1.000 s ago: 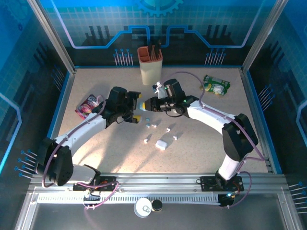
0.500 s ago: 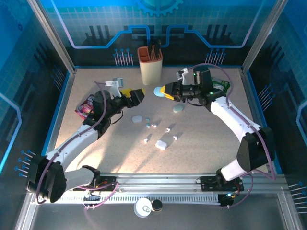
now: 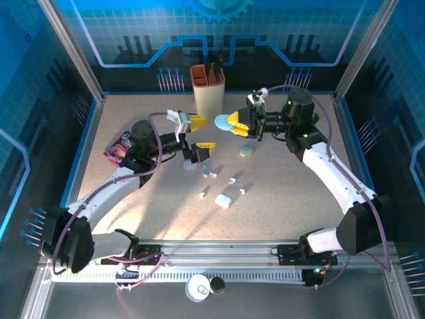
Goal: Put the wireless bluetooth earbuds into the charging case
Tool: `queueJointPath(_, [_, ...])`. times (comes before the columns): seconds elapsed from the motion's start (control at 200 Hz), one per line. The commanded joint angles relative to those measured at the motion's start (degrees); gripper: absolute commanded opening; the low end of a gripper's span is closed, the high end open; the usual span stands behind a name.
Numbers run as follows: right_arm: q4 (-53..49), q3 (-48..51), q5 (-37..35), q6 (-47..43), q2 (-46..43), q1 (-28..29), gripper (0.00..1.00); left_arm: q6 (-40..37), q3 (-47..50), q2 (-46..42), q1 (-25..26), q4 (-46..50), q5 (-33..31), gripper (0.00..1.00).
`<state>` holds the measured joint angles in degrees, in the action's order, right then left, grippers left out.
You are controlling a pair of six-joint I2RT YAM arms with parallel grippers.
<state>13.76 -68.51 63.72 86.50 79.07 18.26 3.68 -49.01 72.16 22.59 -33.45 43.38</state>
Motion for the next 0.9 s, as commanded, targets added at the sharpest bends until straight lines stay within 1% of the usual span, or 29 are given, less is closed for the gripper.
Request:
queueJointPath(0.0, [9.42,1.6,3.57,9.96,-1.46,-0.34,0.17,-2.12,-4.16,1.57,2.35,-4.08,6.06,0.96])
queueJointPath(0.11, [12.71,2.73,4.6,12.52,-1.22,-0.03,0.17,-0.62,-5.86,3.82,4.69,-6.19,6.46,0.92])
queueJointPath(0.25, [20.49,3.71,5.33,18.21,-0.12,0.19,0.16,1.17,-7.47,6.59,6.84,-8.41,6.94,0.87])
queueJointPath(0.37, [25.54,4.1,5.69,21.22,0.58,0.19,0.16,3.28,-7.94,7.58,7.04,-10.23,6.55,0.78])
queueJointPath(0.535, [26.69,5.54,5.71,21.74,0.53,0.02,0.16,5.66,-8.29,7.56,7.12,-11.21,6.12,0.7])
queueJointPath(0.645, [26.98,6.14,5.84,21.78,0.47,-0.29,0.16,6.52,-8.12,7.48,7.09,-11.89,4.57,0.65])
queueJointPath(0.895, [27.05,7.07,5.61,21.44,0.23,-1.16,0.16,7.48,-8.72,7.78,7.03,-12.95,3.67,0.59])
